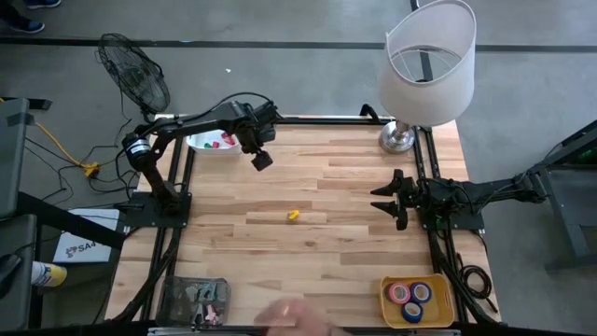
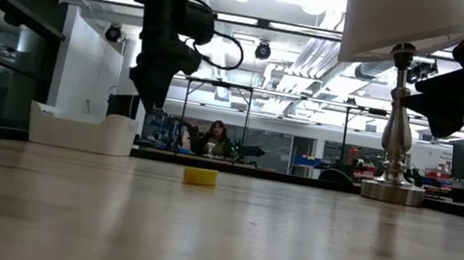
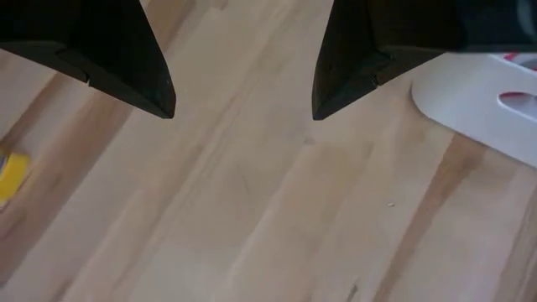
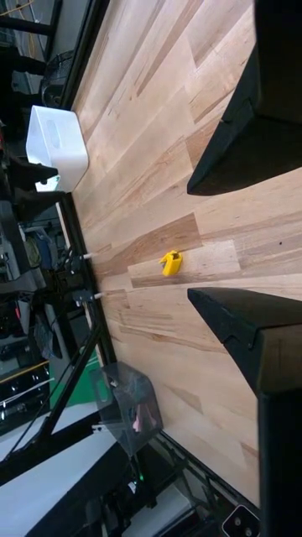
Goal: Pick and place Stapler, Stapler remover, tape
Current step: Put the yellow stapler into the white bin
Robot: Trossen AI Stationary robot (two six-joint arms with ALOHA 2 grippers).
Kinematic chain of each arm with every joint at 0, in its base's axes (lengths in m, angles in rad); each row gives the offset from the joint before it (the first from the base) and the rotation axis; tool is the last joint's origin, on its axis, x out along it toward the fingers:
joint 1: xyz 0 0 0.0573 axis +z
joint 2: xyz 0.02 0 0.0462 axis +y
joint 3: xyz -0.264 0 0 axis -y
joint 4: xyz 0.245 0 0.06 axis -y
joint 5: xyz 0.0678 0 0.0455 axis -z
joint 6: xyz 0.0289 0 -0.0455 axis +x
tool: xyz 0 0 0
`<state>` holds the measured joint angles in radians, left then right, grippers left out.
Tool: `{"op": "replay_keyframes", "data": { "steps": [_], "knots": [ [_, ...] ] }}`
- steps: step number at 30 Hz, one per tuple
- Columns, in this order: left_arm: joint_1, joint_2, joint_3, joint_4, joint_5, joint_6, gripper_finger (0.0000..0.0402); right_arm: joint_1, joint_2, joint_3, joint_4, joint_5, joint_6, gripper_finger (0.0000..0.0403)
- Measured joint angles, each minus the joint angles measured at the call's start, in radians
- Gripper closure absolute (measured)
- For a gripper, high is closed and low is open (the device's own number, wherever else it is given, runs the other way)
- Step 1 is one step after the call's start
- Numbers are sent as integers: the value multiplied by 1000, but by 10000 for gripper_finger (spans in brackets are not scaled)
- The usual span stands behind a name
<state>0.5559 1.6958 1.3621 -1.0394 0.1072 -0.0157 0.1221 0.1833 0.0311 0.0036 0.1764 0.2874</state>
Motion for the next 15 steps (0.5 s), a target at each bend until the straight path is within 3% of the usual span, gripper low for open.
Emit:
{"op": "replay_keyframes", "data": {
  "steps": [15],
  "knots": [
    [0, 0, 0, 100, -41, -30, 127, 0, 0, 0, 0, 0, 0, 222]
  ]
}}
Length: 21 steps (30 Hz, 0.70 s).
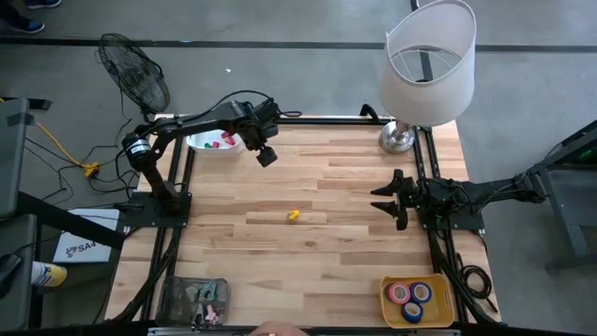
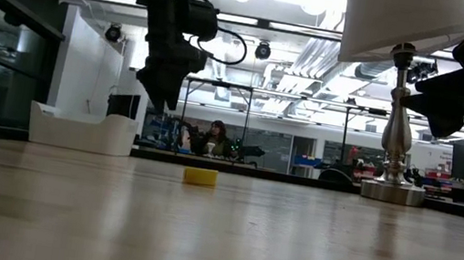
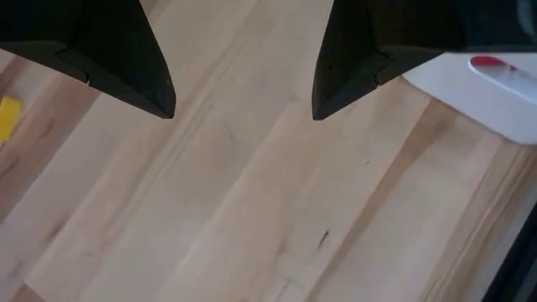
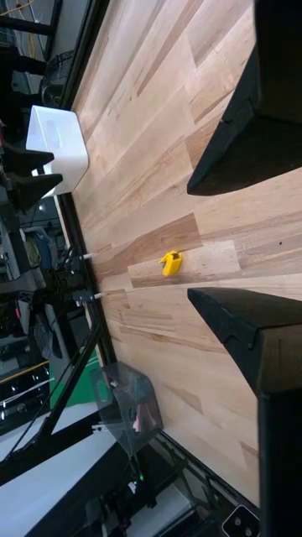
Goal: Pick and place Stapler, Stapler remover, tape
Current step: Put the yellow stapler into the white bin
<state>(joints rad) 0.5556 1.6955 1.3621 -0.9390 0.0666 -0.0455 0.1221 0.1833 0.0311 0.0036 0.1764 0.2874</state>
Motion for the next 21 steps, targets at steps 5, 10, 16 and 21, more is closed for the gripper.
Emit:
{"op": "replay_keyframes", "data": {
  "steps": [5, 10, 16, 21],
  "knots": [
    [-13, 0, 0, 5, -11, -51, 127, 0, 0, 0, 0, 0, 0, 222],
    [-65, 3, 0, 9, -35, -82, 119, 0, 0, 0, 0, 0, 0, 222],
    [-159, 3, 0, 39, -104, -151, 95, 0, 0, 0, 0, 0, 0, 222],
    [-254, 27, 1, 50, -119, -223, 81, 0, 0, 0, 0, 0, 0, 222]
  ]
}}
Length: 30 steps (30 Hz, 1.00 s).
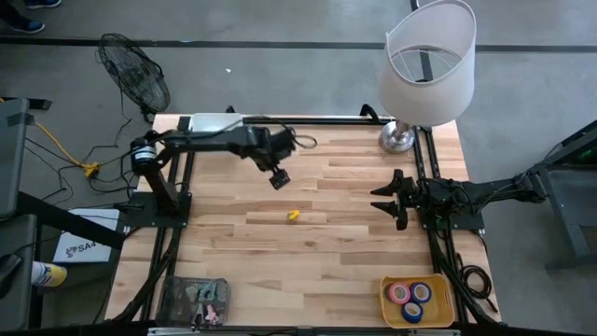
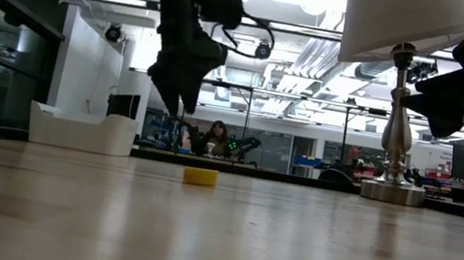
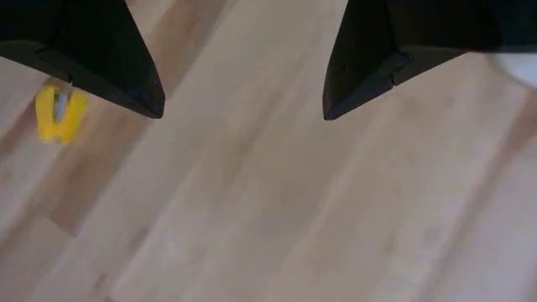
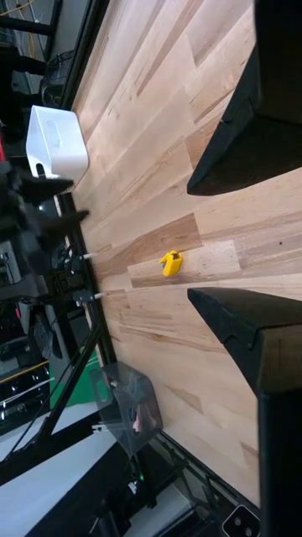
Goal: Pick and place Stapler, Stapler remover, tape
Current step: Put the yellow stapler into the white bin
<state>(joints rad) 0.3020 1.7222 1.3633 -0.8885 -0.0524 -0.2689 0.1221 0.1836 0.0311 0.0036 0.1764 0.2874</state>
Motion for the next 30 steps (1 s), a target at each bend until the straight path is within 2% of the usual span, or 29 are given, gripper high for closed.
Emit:
{"op": "replay_keyframes", "data": {
  "steps": [6, 11, 18, 24, 30],
  "knots": [
    [-89, 65, 0, 62, 59, -4, 80, 0, 2, 0, 0, 0, 0, 222],
    [-134, 96, -1, 103, 158, 2, 80, 0, 7, 0, 0, 0, 0, 222],
    [-183, 142, -1, 116, 199, -69, 80, 0, 7, 0, 0, 0, 0, 222],
    [-221, 178, -1, 205, 223, -124, 80, 0, 7, 0, 0, 0, 0, 222],
    [-245, 216, -1, 218, 213, -156, 80, 0, 7, 0, 0, 0, 0, 222]
  ]
}}
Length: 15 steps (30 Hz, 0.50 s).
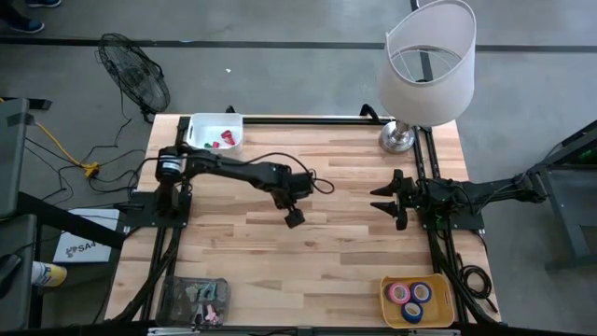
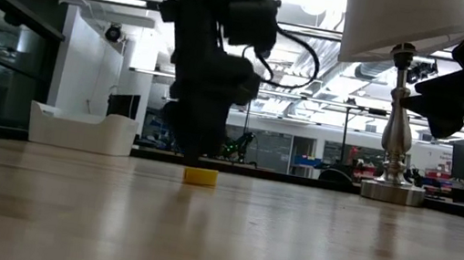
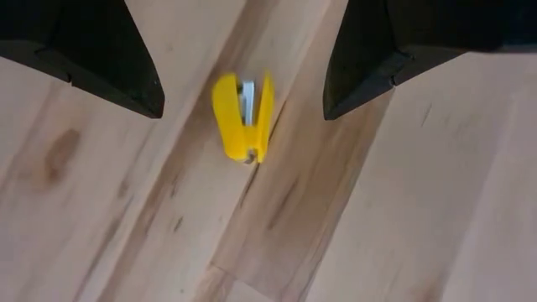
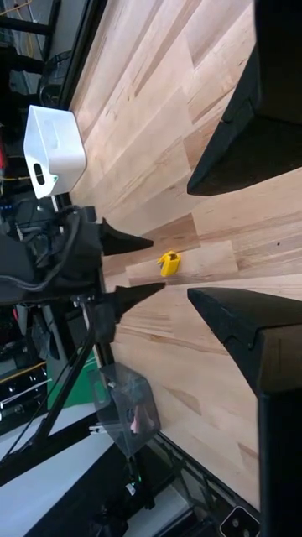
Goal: Pick and place Stapler, Stapler remover, tape
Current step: Put the yellow stapler into the white bin
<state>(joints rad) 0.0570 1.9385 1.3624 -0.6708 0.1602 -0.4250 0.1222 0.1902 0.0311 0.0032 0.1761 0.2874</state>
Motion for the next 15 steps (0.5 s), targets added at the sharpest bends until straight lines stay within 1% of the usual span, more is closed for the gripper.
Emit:
{"op": "replay_keyframes", "data": {
  "steps": [5, 12, 15],
  "knots": [
    [-7, 44, 0, 40, -2, 0, 80, 0, 0, 0, 0, 0, 0, 222],
    [-20, 81, 5, 32, -22, -1, 81, 0, 0, 0, 0, 0, 0, 222],
    [-27, 83, 5, 14, -37, 2, 92, 0, 0, 0, 0, 0, 0, 222]
  ]
}}
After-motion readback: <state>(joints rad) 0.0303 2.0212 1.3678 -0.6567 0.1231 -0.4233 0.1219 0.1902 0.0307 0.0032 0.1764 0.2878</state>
